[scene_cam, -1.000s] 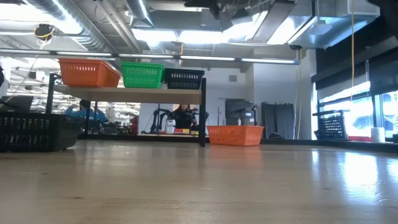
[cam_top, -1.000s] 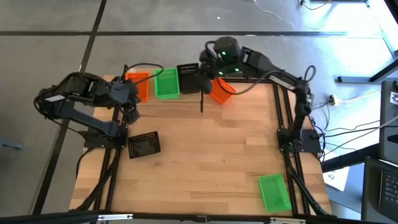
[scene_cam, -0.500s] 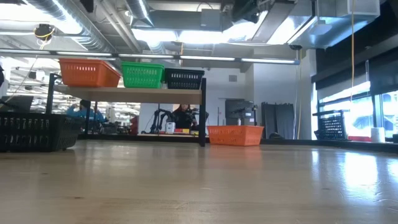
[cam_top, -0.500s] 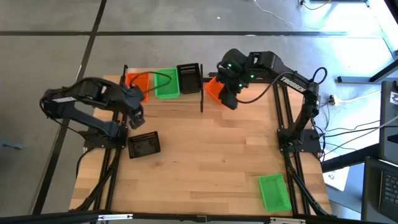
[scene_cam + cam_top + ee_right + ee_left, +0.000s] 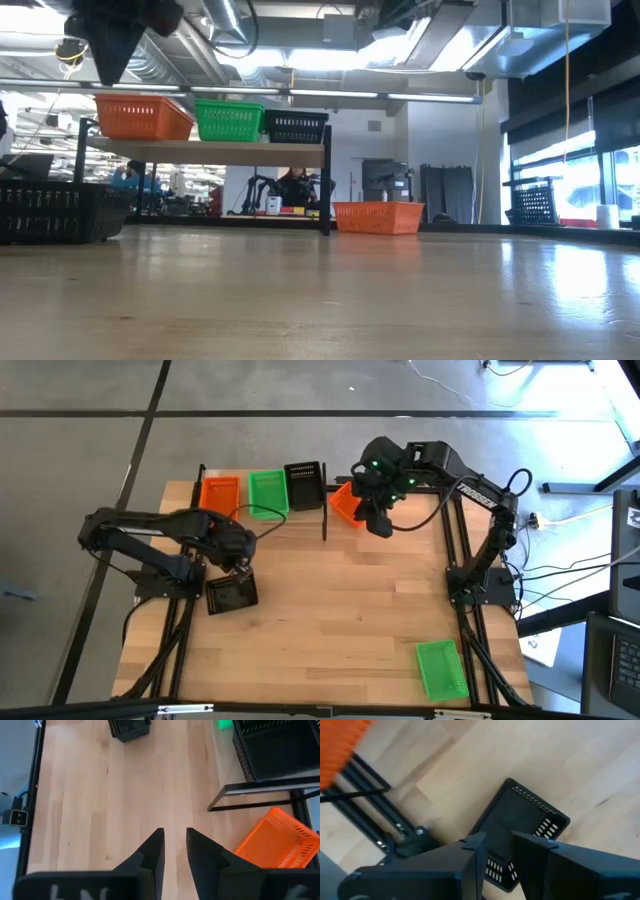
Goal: Stack baskets on shelf by color
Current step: Stack the black bin on the black bins on the shelf
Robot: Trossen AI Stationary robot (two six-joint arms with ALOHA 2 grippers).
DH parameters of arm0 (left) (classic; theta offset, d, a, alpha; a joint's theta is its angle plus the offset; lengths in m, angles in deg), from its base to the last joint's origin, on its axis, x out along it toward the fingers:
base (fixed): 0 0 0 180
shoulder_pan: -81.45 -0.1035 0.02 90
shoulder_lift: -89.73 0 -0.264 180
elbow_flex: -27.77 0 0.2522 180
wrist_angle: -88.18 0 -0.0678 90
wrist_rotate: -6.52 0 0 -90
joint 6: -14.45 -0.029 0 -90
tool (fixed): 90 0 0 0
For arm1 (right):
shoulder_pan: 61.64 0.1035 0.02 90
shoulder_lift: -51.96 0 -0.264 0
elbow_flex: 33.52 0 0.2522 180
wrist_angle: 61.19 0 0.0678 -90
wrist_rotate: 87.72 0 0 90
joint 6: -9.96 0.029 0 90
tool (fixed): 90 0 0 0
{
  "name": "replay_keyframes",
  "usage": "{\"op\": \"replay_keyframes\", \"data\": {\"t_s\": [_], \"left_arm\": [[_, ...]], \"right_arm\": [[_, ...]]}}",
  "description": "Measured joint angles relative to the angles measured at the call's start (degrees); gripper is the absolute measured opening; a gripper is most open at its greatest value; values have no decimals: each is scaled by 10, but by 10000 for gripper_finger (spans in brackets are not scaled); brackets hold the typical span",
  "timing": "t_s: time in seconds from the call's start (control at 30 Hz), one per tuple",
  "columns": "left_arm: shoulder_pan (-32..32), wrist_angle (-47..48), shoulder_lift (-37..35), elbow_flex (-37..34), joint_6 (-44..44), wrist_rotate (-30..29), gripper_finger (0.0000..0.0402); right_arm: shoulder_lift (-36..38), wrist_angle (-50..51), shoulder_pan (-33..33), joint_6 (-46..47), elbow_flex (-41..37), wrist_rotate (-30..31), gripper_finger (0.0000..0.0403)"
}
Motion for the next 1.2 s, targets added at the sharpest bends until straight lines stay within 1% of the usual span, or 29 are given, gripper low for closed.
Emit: {"op": "replay_keyframes", "data": {"t_s": [0.17, 0.3, 0.47, 0.57, 0.73, 0.9, 1.2], "left_arm": [[3, -86, 13, -63, -29, 42, 77], [3, -123, 33, -101, -66, 39, 77], [3, -144, 57, -141, -122, 38, 77], [3, -158, 76, -165, -128, 36, 77], [3, -167, 95, -185, -160, 36, 77], [3, -175, 104, -184, -182, 12, 77], [3, -182, 130, -184, -215, 11, 77]], "right_arm": [[0, -1, 0, -27, 0, -14, 78], [0, -1, -1, -29, 0, -34, 78], [0, 1, -1, -27, 0, -35, 78], [0, 1, -1, -26, 0, -35, 78], [0, 2, -1, -25, 0, -35, 78], [0, 1, -1, -25, 0, -34, 78], [0, 0, -1, -25, 0, -34, 78]]}}
